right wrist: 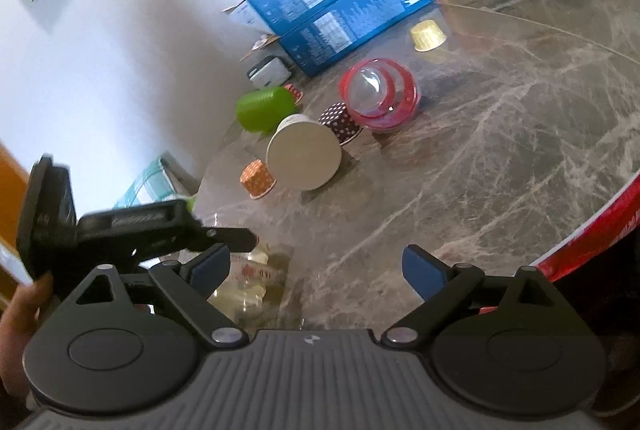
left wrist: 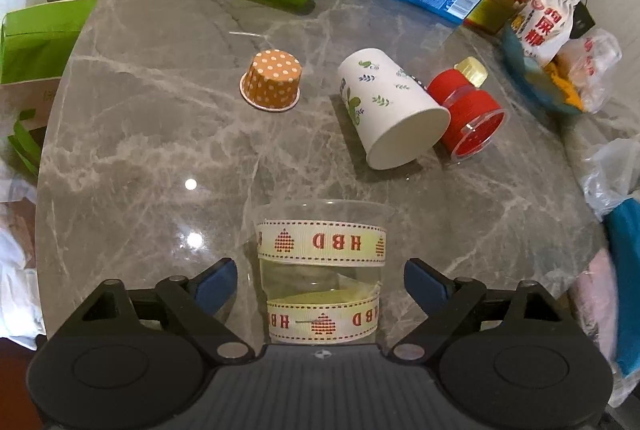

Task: Flip cup upright
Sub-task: 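Close the left tool on the HBD cup while the right tool opens and releases it, then rotate the held HBD cup with the left tool until its rim points up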

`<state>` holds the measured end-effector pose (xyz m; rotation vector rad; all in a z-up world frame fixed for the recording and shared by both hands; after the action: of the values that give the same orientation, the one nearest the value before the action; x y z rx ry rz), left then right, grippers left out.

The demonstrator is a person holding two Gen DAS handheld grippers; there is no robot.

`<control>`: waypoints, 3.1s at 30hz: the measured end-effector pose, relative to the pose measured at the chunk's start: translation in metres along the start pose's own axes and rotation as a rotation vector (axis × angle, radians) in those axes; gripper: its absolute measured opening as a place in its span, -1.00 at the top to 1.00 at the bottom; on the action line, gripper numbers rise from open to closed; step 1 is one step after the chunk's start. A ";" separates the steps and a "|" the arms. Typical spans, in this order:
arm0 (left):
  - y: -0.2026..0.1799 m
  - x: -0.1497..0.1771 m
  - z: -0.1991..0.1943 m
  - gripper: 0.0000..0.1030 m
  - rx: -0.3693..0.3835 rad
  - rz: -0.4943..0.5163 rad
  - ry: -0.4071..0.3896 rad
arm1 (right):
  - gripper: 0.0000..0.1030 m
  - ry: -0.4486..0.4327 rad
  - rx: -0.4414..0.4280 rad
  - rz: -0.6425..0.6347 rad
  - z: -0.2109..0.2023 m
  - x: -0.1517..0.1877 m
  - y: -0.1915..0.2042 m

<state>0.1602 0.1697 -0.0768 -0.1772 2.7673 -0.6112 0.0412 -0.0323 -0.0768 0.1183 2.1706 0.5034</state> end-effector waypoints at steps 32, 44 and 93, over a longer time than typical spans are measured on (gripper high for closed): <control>-0.015 0.007 -0.046 -0.25 0.194 0.210 -0.249 | -0.83 0.003 -0.011 -0.058 -0.005 0.003 -0.001; -0.027 0.012 -0.088 -0.24 0.372 0.322 -0.577 | -0.83 -0.063 0.014 -0.083 -0.014 0.002 -0.002; 0.035 0.137 0.008 -0.25 0.242 0.382 -1.251 | -0.83 -0.239 0.090 -0.101 -0.054 0.091 0.008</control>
<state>0.0315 0.1728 -0.1343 0.0344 1.4533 -0.4706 -0.0572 -0.0180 -0.1130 0.1112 1.9544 0.3167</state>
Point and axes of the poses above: each gripper's, at about its wrist camera, not at the fingertips, and z roughly the way its jaws point, y to its left, x to its underside, the point moved 5 cm from there along z, roughly the way its jaws point, and after that the axes turned 15 degrees about -z, right-handed, at the moved point
